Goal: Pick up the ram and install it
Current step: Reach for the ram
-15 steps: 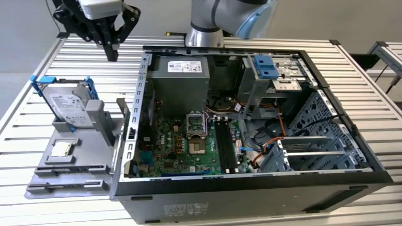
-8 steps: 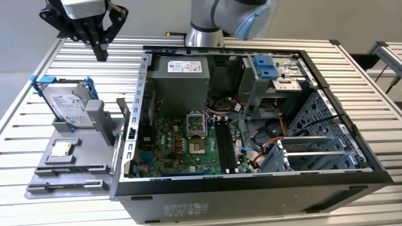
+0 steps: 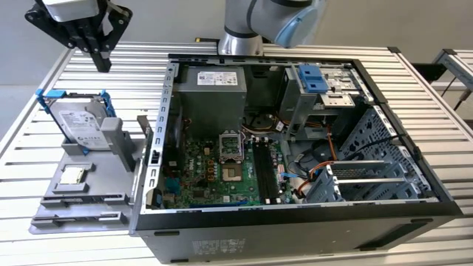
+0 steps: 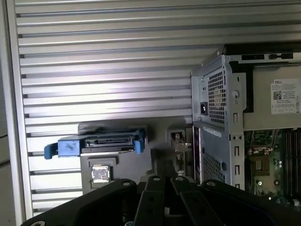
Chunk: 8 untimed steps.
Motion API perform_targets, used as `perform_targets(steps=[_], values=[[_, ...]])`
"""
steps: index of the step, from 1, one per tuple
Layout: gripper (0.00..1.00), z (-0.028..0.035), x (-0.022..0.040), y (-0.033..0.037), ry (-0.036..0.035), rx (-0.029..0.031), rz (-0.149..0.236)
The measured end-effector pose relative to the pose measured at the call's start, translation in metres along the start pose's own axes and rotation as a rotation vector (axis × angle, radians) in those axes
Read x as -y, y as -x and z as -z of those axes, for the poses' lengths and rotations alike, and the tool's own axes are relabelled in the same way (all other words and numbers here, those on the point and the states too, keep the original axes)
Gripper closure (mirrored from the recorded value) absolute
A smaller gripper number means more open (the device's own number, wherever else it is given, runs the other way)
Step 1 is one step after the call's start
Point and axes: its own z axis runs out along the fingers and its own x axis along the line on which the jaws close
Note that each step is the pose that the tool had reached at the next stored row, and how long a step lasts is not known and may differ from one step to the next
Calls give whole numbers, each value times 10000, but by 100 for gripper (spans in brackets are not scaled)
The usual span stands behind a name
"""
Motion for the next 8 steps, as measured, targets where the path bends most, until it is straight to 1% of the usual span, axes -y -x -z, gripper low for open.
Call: perform_targets(steps=[1, 2, 3, 4, 5, 8], values=[[100, 1, 2, -28, 0, 0, 0], [100, 2, 5, -79, 0, 0, 0], [100, 3, 8, -111, 0, 1, -1], [100, 5, 12, -169, 0, 1, 1], [100, 6, 14, -200, 0, 0, 0], [100, 10, 23, -327, -1, 0, 0]])
